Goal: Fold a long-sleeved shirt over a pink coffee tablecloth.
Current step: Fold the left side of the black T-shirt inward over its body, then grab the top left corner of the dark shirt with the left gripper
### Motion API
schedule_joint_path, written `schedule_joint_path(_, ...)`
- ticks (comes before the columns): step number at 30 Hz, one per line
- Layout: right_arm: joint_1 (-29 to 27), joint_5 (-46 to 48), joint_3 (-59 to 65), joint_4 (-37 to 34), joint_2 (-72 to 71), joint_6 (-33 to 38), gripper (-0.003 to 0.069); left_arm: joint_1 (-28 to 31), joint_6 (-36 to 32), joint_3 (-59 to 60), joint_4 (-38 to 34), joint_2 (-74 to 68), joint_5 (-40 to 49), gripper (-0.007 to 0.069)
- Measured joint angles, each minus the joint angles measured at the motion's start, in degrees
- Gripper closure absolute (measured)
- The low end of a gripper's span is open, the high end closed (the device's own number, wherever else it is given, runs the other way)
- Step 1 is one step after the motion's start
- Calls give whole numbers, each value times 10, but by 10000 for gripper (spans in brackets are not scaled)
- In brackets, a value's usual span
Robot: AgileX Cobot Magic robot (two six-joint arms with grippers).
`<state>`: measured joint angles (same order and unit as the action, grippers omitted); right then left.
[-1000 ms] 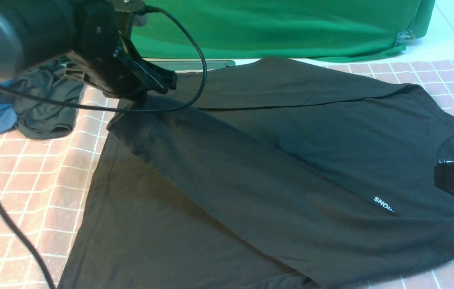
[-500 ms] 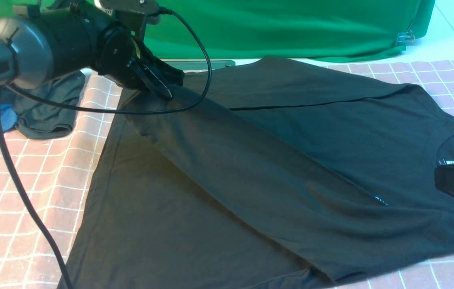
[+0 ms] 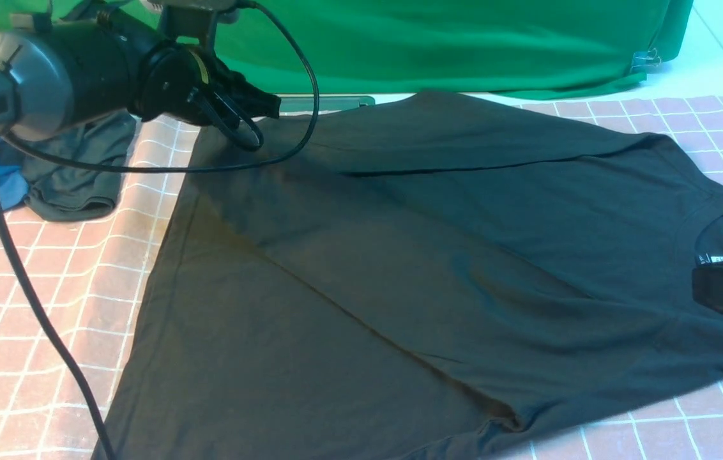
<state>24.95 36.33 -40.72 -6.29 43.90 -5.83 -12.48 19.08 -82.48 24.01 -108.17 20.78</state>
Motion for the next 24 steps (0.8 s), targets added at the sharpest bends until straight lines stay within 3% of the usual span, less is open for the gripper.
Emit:
schedule_joint_path(4, 0, 0, 0, 0, 0, -1, 588, 0, 10, -1, -6, 4, 47, 305)
schedule_joint_path(7, 0, 7, 0, 3, 0, -10, 588, 0, 37, -6, -51, 15, 120, 314)
schedule_joint_path(10, 0, 21, 0, 29, 0, -33, 599, -1, -7, -4, -182, 42, 235, 444)
schedule_joint_path(13, -5, 37, 0, 71, 4, -65, 622, -19, -68, 32, -307, 73, 279, 573)
schedule_joint_path(15, -14, 59, 0, 104, 8, -90, 624, -54, -92, 76, -368, 96, 275, 603)
schedule_joint_path(18, -32, 90, 0, 142, 18, -110, 624, -109, -98, 124, -392, 117, 249, 614)
schedule_joint_path(19, -51, 108, 0, 160, 30, -116, 624, -162, -97, 156, -400, 128, 225, 614)
schedule_joint_path(24, -116, 129, -2, 156, 79, -88, 624, -305, -18, 180, -408, 115, 180, 612)
